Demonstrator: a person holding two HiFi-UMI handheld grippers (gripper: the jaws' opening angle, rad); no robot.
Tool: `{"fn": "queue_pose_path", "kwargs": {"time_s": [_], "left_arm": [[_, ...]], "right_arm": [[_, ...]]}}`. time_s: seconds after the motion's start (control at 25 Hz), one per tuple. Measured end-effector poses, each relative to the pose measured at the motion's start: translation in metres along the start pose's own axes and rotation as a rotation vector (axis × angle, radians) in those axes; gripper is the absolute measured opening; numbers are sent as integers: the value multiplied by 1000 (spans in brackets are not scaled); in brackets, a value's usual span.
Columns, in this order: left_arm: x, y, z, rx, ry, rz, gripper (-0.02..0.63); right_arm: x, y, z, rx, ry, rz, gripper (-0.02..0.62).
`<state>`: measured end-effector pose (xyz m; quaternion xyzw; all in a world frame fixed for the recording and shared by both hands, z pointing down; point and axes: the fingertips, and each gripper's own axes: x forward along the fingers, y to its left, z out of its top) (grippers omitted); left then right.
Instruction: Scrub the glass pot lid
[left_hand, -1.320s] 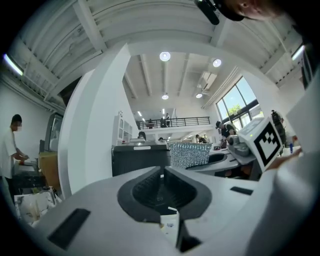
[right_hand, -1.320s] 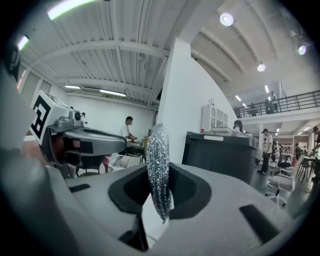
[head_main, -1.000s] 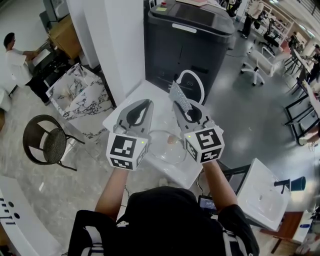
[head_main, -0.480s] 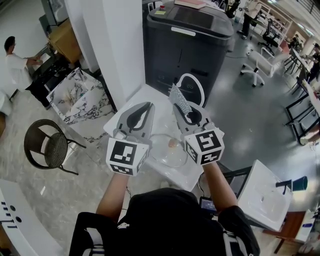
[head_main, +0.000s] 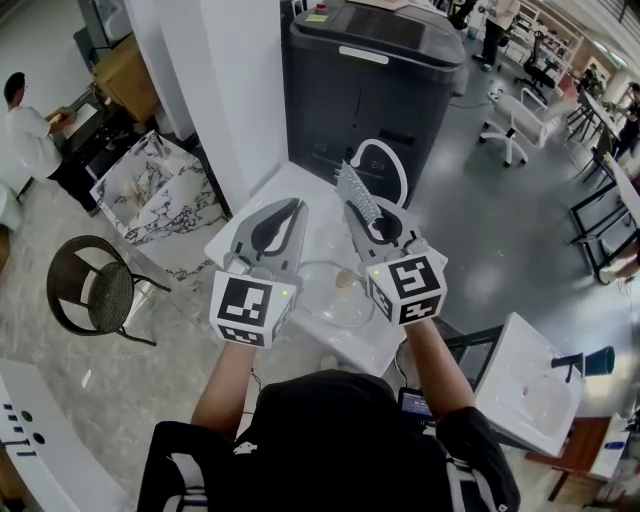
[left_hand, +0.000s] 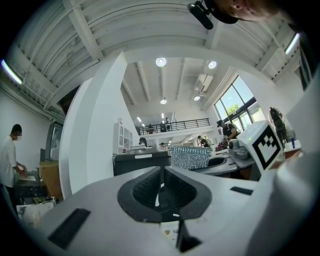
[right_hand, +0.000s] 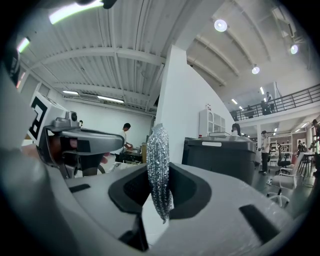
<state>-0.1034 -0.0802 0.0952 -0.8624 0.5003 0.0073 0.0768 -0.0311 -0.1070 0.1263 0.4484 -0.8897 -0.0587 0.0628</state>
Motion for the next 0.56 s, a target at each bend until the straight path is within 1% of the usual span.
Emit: {"fn": "queue_pose_path", "kwargs": {"time_s": [0.36,0.56], "left_arm": [[-4,3,1,-8,10,5,18],[-5,3,2,2,14,12,18]], "right_arm": [[-2,2,0,0,-1,-2,67],[-3,3,0,1,3,4,67]]}}
